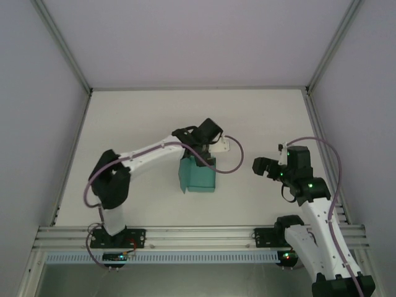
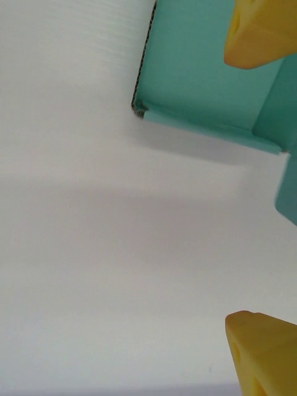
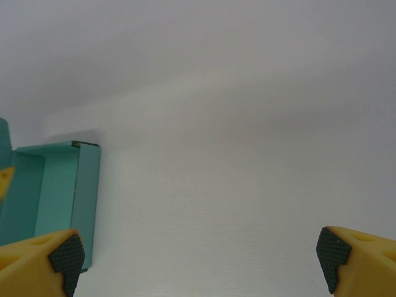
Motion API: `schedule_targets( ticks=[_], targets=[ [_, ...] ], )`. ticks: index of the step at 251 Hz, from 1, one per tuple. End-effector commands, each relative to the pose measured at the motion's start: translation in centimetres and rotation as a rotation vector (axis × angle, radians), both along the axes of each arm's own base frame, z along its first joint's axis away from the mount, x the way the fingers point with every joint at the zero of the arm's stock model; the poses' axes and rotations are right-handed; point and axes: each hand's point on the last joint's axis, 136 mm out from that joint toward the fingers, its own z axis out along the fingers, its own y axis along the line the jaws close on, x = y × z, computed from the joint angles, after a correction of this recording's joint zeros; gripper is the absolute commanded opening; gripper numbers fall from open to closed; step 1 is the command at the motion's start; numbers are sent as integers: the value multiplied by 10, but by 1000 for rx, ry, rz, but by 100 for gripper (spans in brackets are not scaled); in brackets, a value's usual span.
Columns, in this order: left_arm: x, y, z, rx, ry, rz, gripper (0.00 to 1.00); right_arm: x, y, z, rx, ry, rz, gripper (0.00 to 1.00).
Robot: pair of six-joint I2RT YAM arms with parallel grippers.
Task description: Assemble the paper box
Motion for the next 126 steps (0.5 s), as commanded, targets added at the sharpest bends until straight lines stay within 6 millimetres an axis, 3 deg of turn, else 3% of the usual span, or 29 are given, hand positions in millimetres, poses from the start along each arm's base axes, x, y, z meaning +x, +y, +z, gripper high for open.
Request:
schedule_targets(
  ticks=[1, 16, 35, 54, 70, 91, 107, 126],
  targets=[
    [-3, 5, 61, -136, -58, 42, 100, 22, 21, 24, 23, -100, 139, 99],
    [12, 22, 98, -246, -143, 161, 99, 36, 38, 26, 41, -116, 216, 99],
    [26, 64, 141, -405, -185, 370, 99, 52, 65, 24, -4, -117, 355, 99],
    [34, 119, 159, -576, -182, 621, 99, 63, 97, 11, -132, -102, 536, 99],
    [34, 168, 152, -692, -150, 840, 100, 72, 125, -4, -248, -81, 696, 99],
    [21, 226, 119, -781, -88, 1101, 99, 80, 159, -25, -347, -30, 908, 99],
    [5, 254, 86, -807, -23, 1240, 99, 85, 182, -42, -405, -11, 1071, 98],
    [-11, 268, 55, -809, 25, 1309, 99, 91, 200, -63, -494, 20, 1214, 94]
  ],
)
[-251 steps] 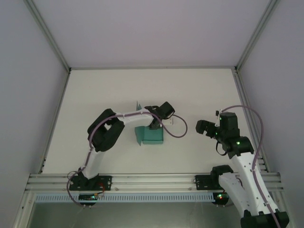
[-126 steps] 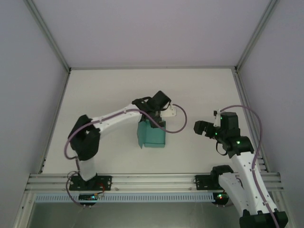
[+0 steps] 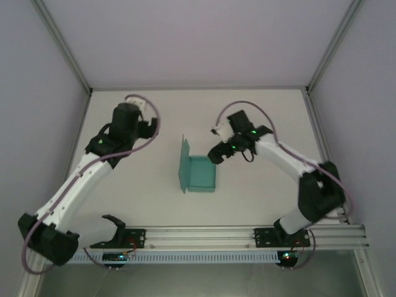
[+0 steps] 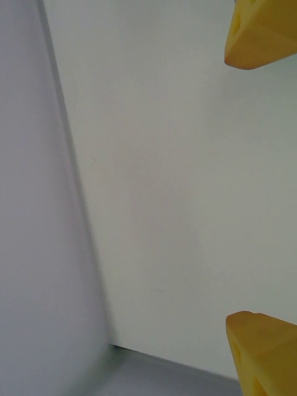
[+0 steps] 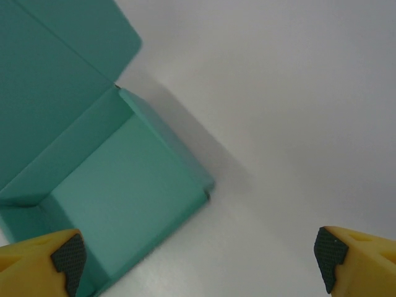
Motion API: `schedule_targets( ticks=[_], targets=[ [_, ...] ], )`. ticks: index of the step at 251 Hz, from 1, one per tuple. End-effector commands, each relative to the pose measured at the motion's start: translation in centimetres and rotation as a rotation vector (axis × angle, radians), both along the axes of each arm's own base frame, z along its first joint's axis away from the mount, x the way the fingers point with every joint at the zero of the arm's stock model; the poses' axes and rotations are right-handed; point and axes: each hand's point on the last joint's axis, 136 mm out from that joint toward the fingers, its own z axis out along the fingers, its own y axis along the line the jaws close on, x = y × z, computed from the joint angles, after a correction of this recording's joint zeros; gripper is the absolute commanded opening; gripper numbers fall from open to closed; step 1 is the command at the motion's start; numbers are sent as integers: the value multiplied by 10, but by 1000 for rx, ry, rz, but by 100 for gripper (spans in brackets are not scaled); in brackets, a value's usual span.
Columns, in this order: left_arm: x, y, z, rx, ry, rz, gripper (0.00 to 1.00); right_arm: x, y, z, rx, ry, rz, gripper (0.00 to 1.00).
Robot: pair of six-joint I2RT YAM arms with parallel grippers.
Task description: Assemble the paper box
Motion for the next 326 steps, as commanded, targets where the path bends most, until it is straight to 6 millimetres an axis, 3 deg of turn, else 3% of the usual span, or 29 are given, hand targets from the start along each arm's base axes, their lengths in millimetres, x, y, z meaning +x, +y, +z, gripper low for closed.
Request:
schedule_targets(
  ticks=[1, 34, 73, 102, 135, 154, 173, 191, 214, 242, 262, 288, 326],
  targets=[
    [-30, 19, -73, -170, 194, 167, 99, -2, 18, -29, -184, -19, 311, 94],
    [-51, 34, -101, -169, 250, 224, 99, 7, 32, -60, -248, 93, 352, 81],
    [-59, 48, -110, -152, 254, 280, 99, 11, 42, -84, -243, 137, 322, 63],
    [-56, 42, -111, -179, 250, 268, 99, 27, 41, -87, -242, 101, 173, 35],
    [-50, 41, -107, -183, 238, 268, 99, 42, 18, -82, -253, 70, -140, 24],
    [-48, 42, -105, -185, 227, 280, 100, 44, -8, -79, -282, 50, -376, 22],
    [-46, 40, -105, -192, 226, 275, 99, 29, -30, -81, -271, 88, -595, 21],
    [-46, 37, -110, -192, 243, 262, 99, 11, -37, -86, -235, 139, -733, 19],
    [-39, 31, -110, -207, 235, 247, 100, -27, -49, -102, -257, 225, -889, 20],
    [-34, 22, -115, -214, 258, 210, 99, -60, -48, -106, -287, 253, -963, 24],
    [-31, 10, -117, -223, 269, 140, 99, -69, -45, -105, -293, 257, -958, 25],
    [-28, -18, -116, -263, 276, -20, 100, -63, -46, -93, -270, 220, -971, 29],
    [-29, -61, -93, -301, 225, -264, 100, -55, -44, -56, -269, 139, -925, 44]
  ],
)
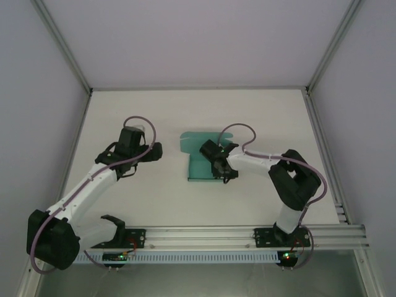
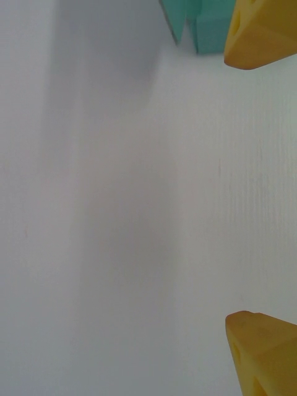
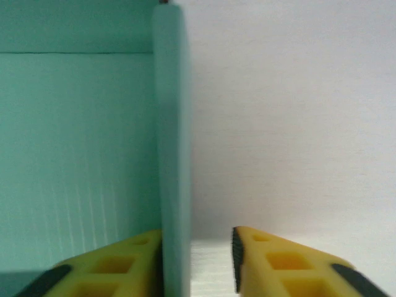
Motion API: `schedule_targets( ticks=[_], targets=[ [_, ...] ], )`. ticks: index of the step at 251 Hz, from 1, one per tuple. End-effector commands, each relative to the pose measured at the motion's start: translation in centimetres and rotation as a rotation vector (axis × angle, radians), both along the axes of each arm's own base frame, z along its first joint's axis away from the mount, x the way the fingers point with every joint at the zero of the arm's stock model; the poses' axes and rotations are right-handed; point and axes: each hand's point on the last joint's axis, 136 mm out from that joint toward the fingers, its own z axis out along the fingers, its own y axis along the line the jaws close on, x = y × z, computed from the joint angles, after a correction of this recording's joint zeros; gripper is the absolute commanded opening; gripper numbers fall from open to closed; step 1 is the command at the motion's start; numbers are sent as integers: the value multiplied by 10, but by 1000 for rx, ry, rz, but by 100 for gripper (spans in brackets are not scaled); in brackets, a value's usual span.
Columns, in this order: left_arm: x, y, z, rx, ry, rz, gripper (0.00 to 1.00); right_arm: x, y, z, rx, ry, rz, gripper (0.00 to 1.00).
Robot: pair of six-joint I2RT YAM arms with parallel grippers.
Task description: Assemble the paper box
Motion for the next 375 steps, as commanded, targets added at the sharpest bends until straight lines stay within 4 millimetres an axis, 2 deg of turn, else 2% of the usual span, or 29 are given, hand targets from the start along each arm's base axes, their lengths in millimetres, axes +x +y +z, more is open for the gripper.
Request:
schedule_targets(
  ticks=[1, 31, 42, 54, 66, 86, 102, 108, 126, 139, 164, 200, 217, 237, 250, 282, 307, 321, 346, 375],
  targets=[
    [3, -47, 32, -91, -108, -247, 100, 8, -8, 41, -33, -85, -15, 45],
    [1, -74, 54, -83, -209, -438, 100, 23, -6, 81, 20, -178, 81, 66],
    [0, -83, 60, -82, -225, -510, 100, 31, -2, 94, 50, -209, 195, 76],
    [0, -95, 61, -82, -232, -593, 100, 40, -2, 108, 81, -240, 277, 89],
    [-1, -105, 58, -75, -222, -681, 100, 49, -3, 122, 95, -278, 367, 97],
    [-1, -118, 55, -48, -201, -804, 100, 58, 1, 137, 119, -322, 563, 99],
    [6, -124, 50, -5, -183, -854, 99, 57, 8, 137, 156, -314, 737, 99],
    [8, -126, 50, 9, -180, -874, 98, 61, 14, 149, 176, -343, 800, 99],
    [14, -132, 43, 43, -155, -934, 98, 66, 23, 154, 181, -359, 952, 99],
    [17, -136, 37, 57, -129, -977, 95, 75, 24, 153, 166, -362, 998, 99],
    [25, -144, 26, 71, -75, -1017, 87, 87, 23, 146, 152, -285, 1040, 94],
    [25, -148, 10, 95, -33, -1075, 75, 83, 18, 128, 192, -127, 1100, 83],
    [22, -149, 5, 106, -21, -1099, 70, 81, 11, 116, 168, -75, 1108, 80],
    [22, -150, 0, 121, -12, -1118, 70, 83, 1, 109, 124, -42, 1101, 75],
    [24, -152, -2, 129, -2, -1118, 65, 85, -5, 103, 103, -27, 1091, 67],
    [23, -159, -4, 138, 22, -1145, 46, 97, -12, 102, 115, -50, 1064, 44],
    [28, -157, -7, 176, 24, -1129, 20, 101, -13, 101, 112, -41, 1057, 24],
    [31, -155, -7, 204, 23, -1108, 10, 100, -14, 100, 111, -24, 1057, 17],
    [40, -156, -4, 224, 5, -1062, 0, 98, -15, 100, 86, -19, 1061, 12],
    [47, -156, -1, 240, -10, -997, 0, 96, -12, 101, 69, -47, 1050, 10]
  ],
)
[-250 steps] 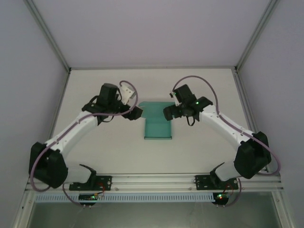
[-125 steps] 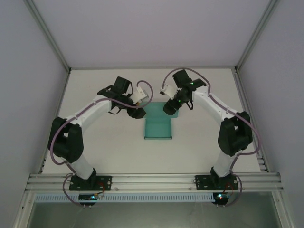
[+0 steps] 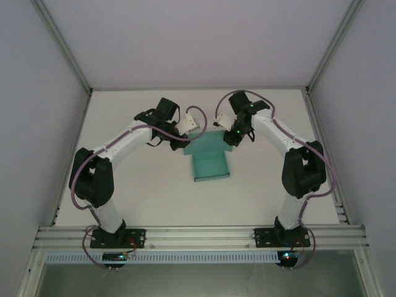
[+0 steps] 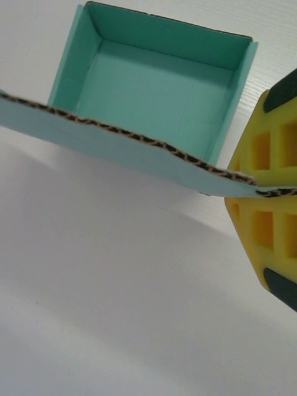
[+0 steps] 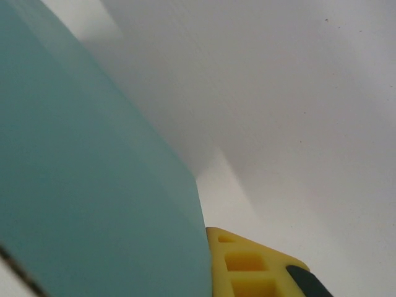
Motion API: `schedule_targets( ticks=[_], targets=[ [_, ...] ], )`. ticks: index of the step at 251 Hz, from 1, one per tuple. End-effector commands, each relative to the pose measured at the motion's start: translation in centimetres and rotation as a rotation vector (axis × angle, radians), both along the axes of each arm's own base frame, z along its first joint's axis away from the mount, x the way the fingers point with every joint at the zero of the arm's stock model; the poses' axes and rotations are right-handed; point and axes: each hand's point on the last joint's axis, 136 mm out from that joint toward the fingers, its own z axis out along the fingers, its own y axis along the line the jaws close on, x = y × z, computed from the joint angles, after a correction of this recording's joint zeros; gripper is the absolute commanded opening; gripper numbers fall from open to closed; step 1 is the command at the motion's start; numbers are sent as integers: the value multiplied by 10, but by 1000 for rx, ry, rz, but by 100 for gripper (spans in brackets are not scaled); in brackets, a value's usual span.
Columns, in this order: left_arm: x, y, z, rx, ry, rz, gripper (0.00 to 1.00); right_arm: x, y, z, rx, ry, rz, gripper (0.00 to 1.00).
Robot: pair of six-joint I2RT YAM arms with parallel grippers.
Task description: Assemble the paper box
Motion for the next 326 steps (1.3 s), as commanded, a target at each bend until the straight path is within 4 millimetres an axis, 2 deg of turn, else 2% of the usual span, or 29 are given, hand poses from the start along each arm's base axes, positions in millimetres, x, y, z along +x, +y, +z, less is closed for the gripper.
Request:
schedule_targets(
  ticks=[1, 25, 53, 95, 123, 147, 165, 186, 226, 240, 278, 300, 309, 312, 326],
  targets=[
    [13, 0, 7, 18, -44, 78, 0, -5, 1, 3, -25, -19, -3, 9],
    [31, 6, 11, 28, -84, 219, 0, -1, -1, 10, -28, -58, -93, 7],
    [49, 5, 22, -37, -67, 434, 0, 10, 1, 28, 41, -120, -332, 5],
    [53, -15, 31, -136, -17, 658, 0, 24, 12, 43, 211, -159, -750, 5],
    [47, -39, 36, -217, 8, 694, 0, 30, 22, 44, 309, -149, -927, 7],
    [51, -42, 36, -258, 18, 772, 0, 41, 19, 44, 365, -173, -1044, 7],
    [56, -38, 31, -282, 30, 847, 0, 46, 23, 44, 410, -199, -1082, 8],
    [62, -45, 27, -328, 21, 865, 0, 49, 30, 39, 456, -198, -1099, 10],
    [66, -53, 13, -361, 73, 904, 0, 56, 21, 28, 486, -235, -1224, 10],
    [66, -55, 7, -372, 89, 921, 0, 57, 24, 24, 513, -227, -1237, 11],
    [59, -55, -9, -345, 80, 932, 0, 60, 28, 15, 523, -261, -1232, 11],
    [50, -53, -18, -321, 68, 930, 0, 53, 27, 5, 479, -278, -1227, 10],
    [46, -53, -22, -315, 64, 925, 0, 53, 25, 7, 475, -306, -1225, 11],
    [44, -52, -24, -313, 64, 925, 0, 48, 22, -3, 450, -305, -1225, 11],
    [37, -49, -30, -309, 55, 924, 0, 42, 17, -10, 427, -338, -1217, 10]
  ],
)
